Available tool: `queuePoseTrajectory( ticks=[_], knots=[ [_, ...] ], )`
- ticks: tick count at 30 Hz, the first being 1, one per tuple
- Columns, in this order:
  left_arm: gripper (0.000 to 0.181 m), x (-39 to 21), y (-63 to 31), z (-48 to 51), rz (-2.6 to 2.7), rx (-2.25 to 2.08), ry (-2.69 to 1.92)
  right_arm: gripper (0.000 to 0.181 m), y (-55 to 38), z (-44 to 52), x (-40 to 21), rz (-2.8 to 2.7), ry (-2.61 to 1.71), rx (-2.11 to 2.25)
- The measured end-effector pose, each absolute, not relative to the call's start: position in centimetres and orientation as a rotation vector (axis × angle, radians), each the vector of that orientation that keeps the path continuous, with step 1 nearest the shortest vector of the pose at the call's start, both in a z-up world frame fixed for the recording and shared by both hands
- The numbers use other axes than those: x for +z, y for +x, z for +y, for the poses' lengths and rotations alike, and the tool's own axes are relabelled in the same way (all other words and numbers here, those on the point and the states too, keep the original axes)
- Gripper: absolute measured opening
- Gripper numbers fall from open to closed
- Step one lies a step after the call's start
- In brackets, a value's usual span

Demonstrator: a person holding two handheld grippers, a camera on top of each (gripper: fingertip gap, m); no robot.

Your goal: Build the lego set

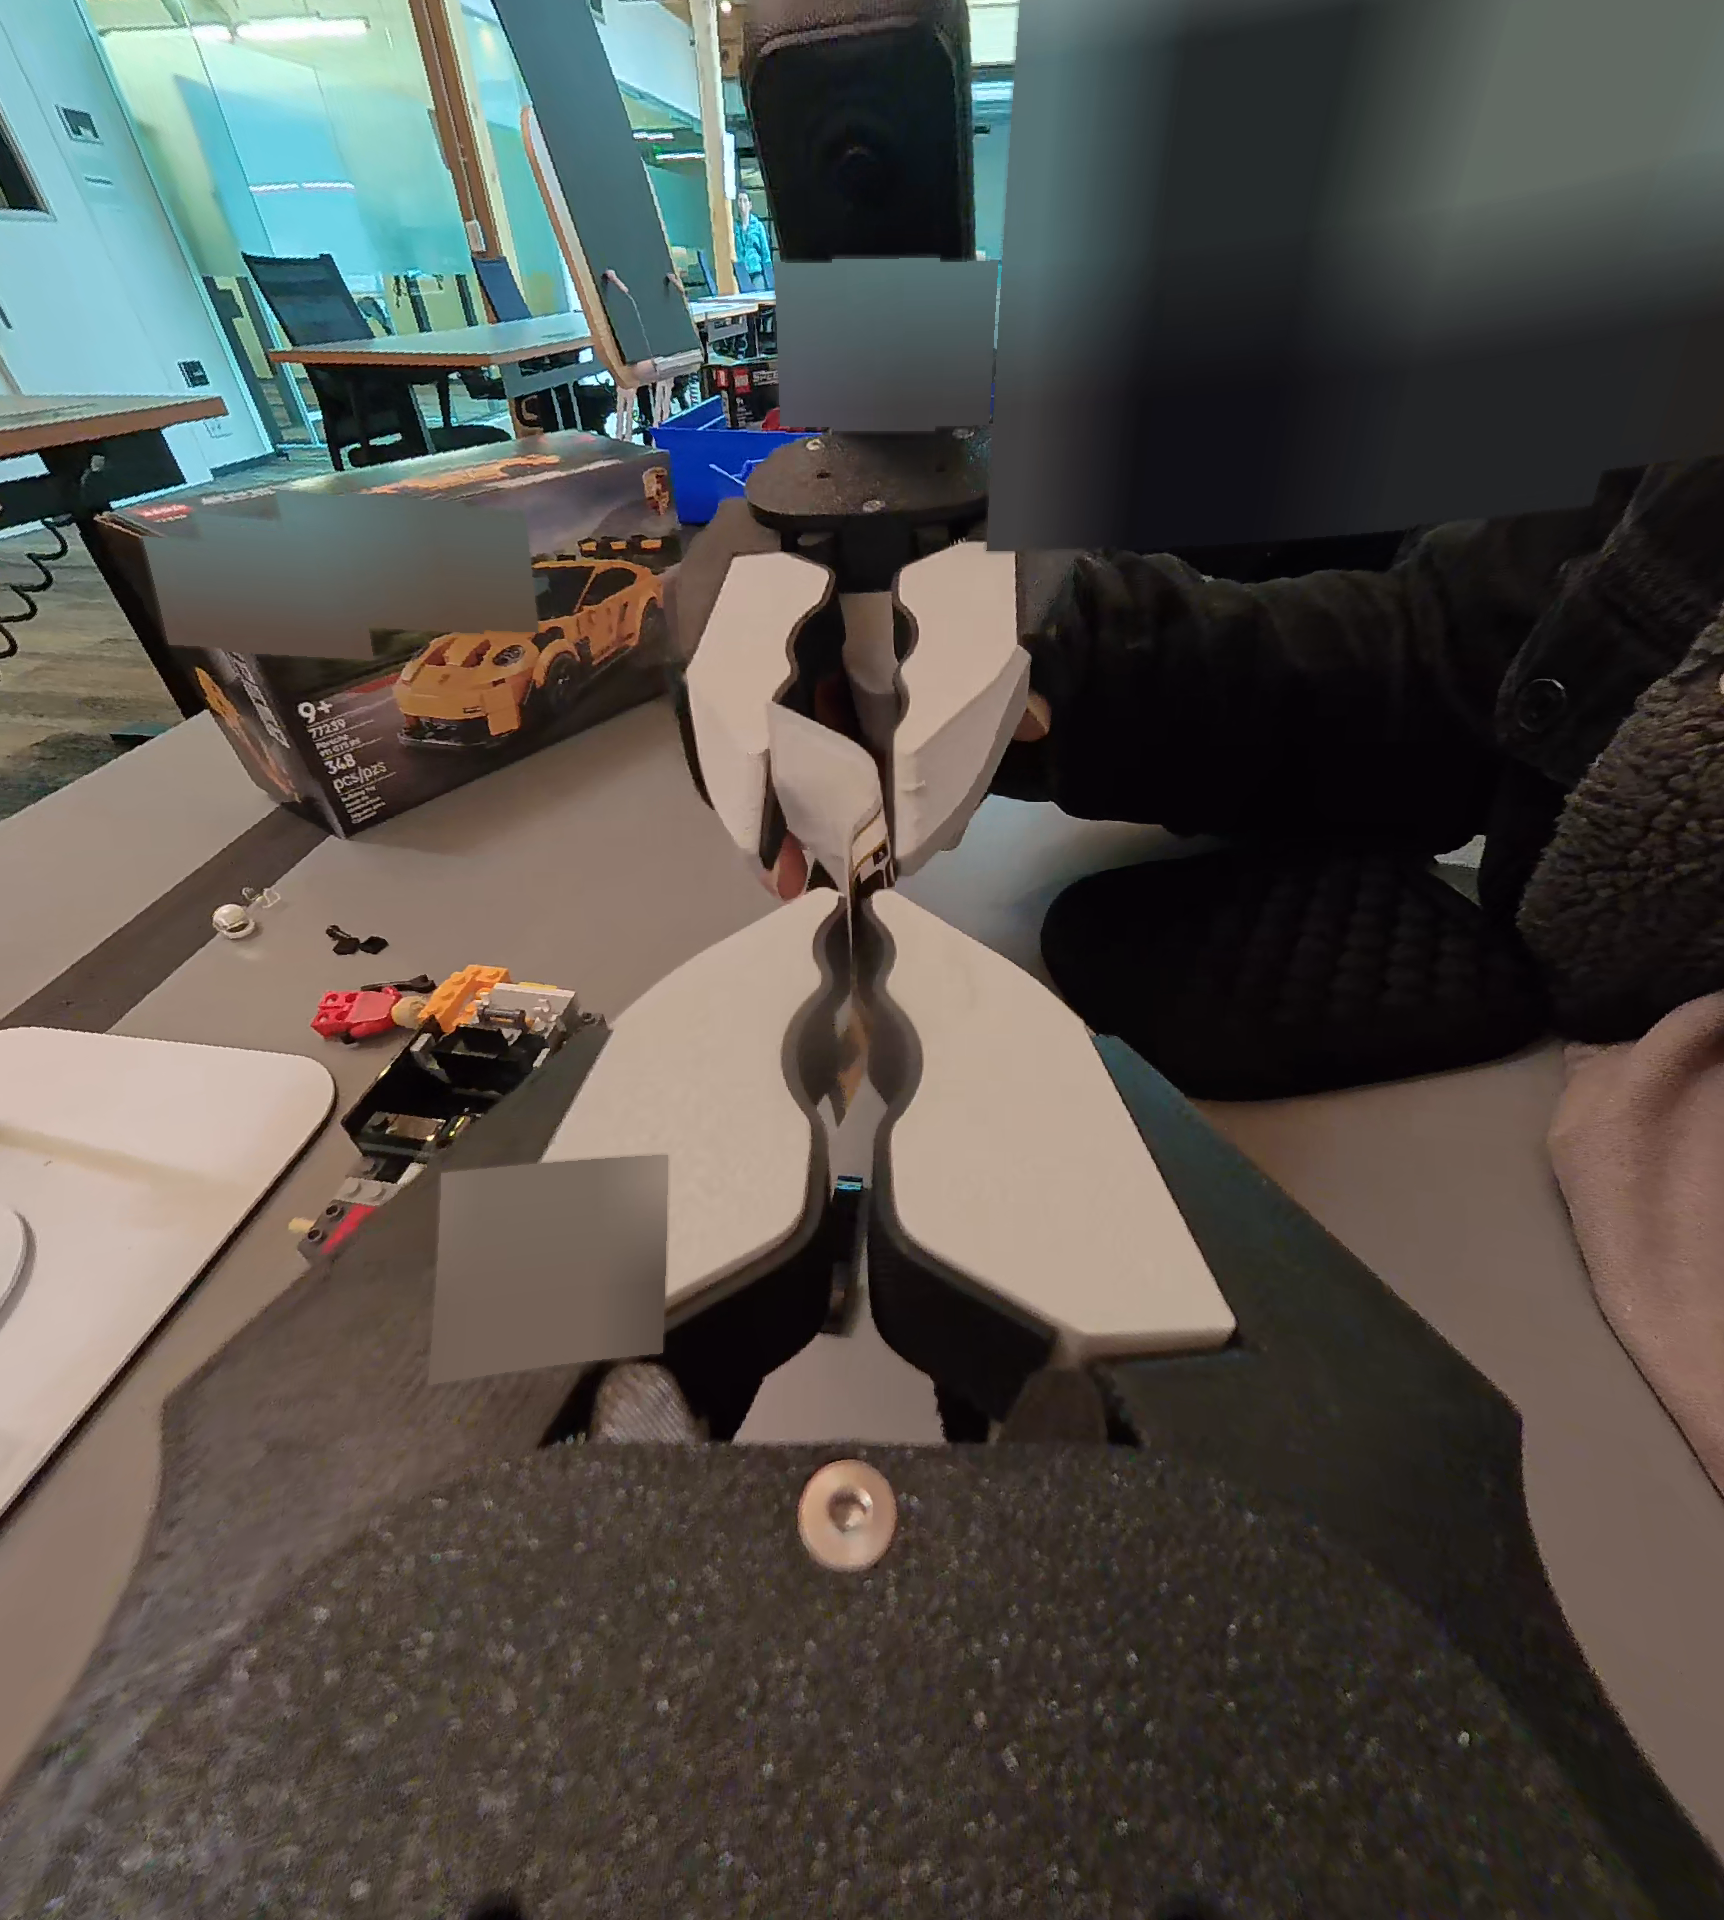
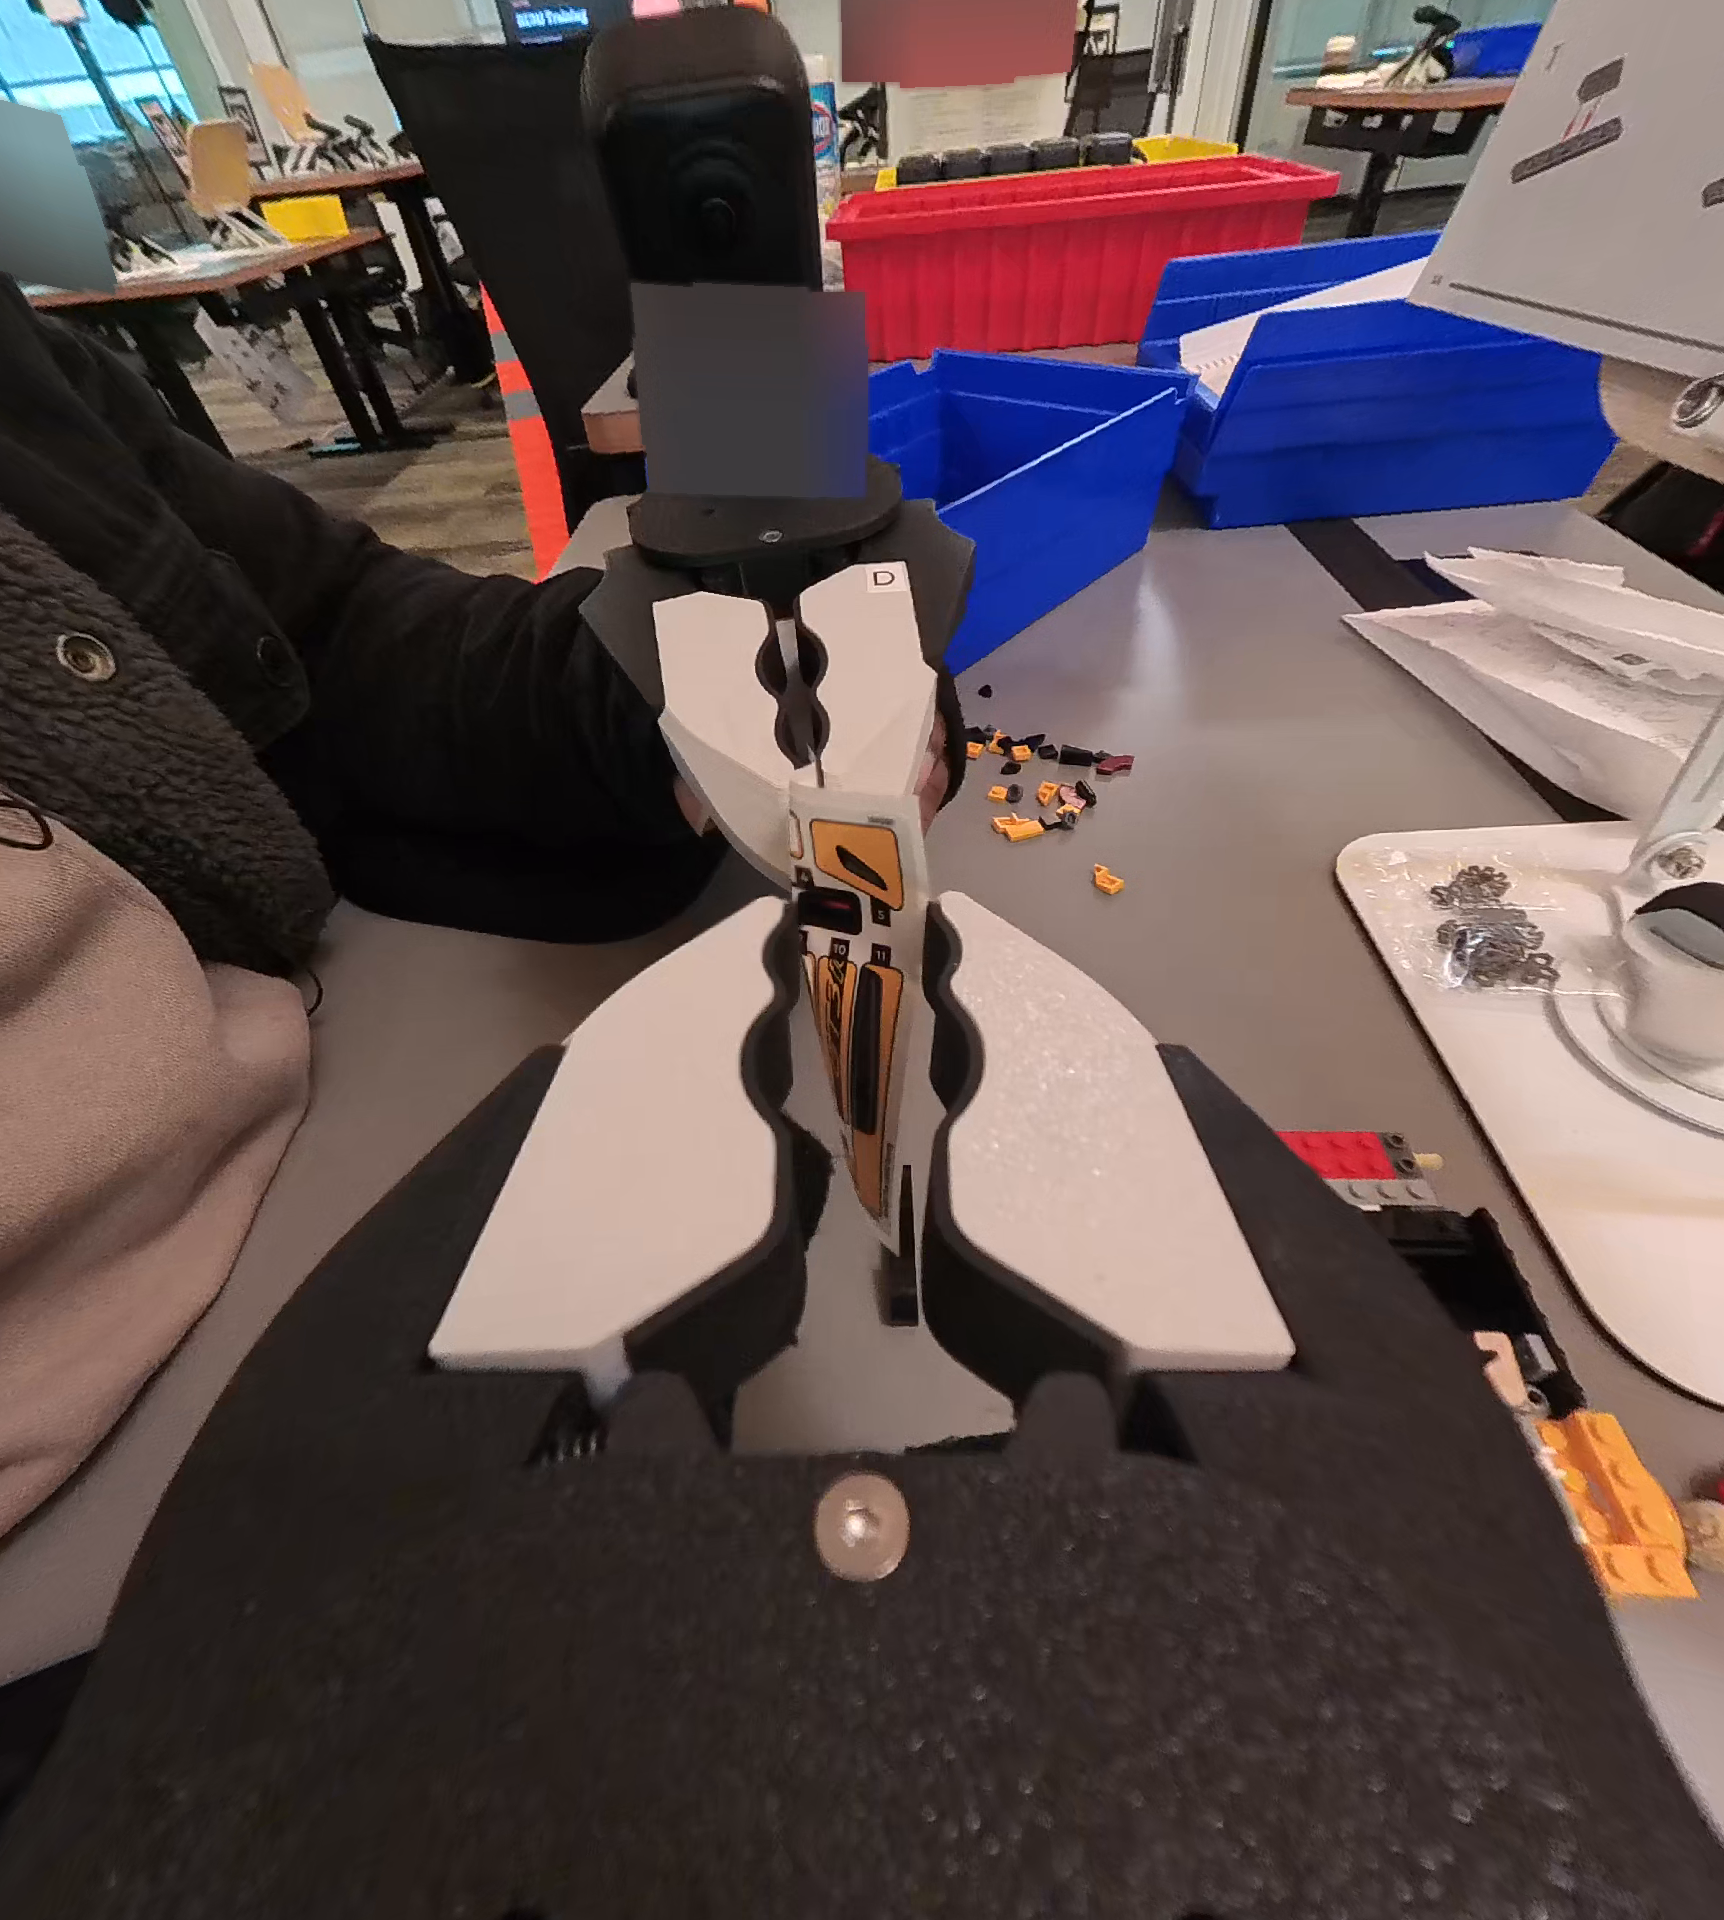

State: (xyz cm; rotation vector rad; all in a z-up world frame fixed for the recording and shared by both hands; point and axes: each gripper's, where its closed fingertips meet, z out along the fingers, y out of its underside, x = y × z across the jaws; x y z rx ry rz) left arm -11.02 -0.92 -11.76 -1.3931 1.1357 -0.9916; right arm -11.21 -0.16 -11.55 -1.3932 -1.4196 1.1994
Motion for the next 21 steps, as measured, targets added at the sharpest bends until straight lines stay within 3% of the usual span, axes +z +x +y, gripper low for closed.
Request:
queuePoseTrajectory(
  ticks=[21],
  knots=[
    [0.0,-12.3,-11.8,0.6,1.062,-1.005,-1.456,0.04,-10.5,2.0,-10.2,-1.307,-1.39,1.066]
  ],
)
